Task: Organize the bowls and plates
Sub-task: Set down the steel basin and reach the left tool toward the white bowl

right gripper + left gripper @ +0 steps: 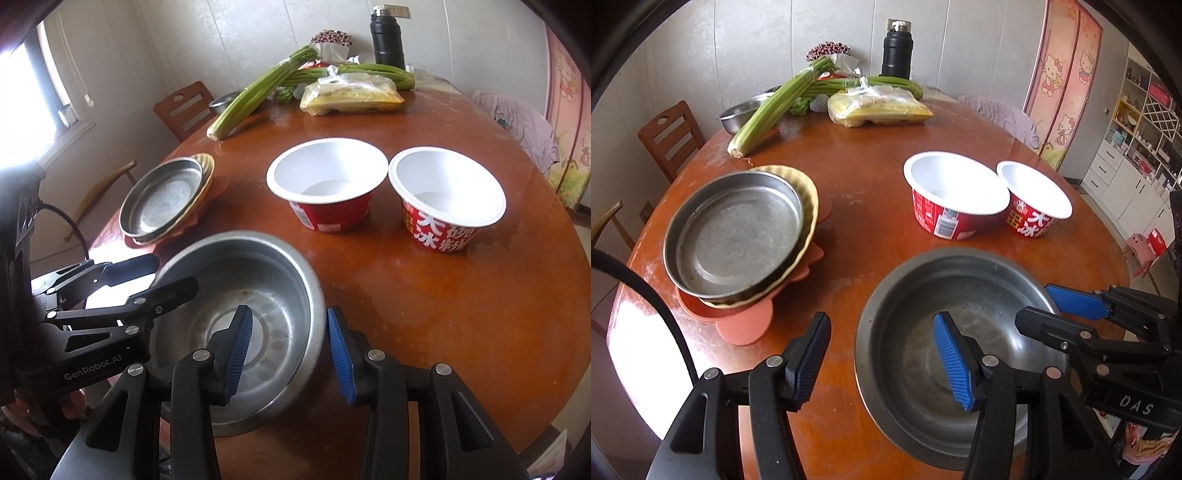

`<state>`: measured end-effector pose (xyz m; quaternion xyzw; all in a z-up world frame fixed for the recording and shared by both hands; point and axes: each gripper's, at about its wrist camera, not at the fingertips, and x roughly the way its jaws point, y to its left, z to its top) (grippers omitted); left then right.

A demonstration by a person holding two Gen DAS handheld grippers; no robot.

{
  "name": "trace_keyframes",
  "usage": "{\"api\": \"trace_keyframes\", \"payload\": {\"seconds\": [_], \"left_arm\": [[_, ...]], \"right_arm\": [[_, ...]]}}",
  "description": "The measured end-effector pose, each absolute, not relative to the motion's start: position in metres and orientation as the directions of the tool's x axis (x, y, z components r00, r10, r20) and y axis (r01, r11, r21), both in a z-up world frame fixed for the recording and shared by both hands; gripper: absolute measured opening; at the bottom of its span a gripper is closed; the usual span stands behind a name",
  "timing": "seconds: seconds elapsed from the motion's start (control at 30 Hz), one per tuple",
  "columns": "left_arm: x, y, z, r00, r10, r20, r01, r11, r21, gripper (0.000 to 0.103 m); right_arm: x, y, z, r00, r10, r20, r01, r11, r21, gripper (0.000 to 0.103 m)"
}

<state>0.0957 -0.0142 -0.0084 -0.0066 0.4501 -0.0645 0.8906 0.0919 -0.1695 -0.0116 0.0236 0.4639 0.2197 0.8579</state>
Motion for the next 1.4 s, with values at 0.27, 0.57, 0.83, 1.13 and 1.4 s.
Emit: {"api": "trace_keyframes", "payload": {"seconds": [0.27, 0.57, 0.83, 1.13, 1.4], "left_arm": [[0.108, -0.015, 0.014, 0.619, -0.123, -0.776, 0.119, 0.991, -0.063, 0.059], [0.136, -0.020, 0.033, 0.645, -0.134, -0.752, 0.144, 0.988, -0.052, 0.059], [0.174, -0.029, 0.035, 0.629, -0.147, -0.764, 0.178, 0.983, -0.043, 0.059], [0.219, -0.039, 0.026, 0.576, -0.172, -0.799, 0.212, 0.976, -0.057, 0.059], [0.249, -0.043, 0.009, 0.520, -0.182, -0.834, 0.200, 0.976, -0.088, 0.059]], "right_arm": [[0.105, -0.183, 0.006, 0.505, 0.425, -0.751, -0.314, 0.901, 0.299, 0.044], [0.125, -0.196, 0.017, 0.533, 0.445, -0.720, -0.261, 0.896, 0.360, 0.044], [0.151, -0.199, 0.006, 0.525, 0.428, -0.736, -0.193, 0.902, 0.387, 0.044], [0.176, -0.199, -0.006, 0.502, 0.428, -0.752, -0.148, 0.899, 0.413, 0.044], [0.191, -0.197, -0.015, 0.484, 0.421, -0.767, -0.122, 0.900, 0.418, 0.044]]}}
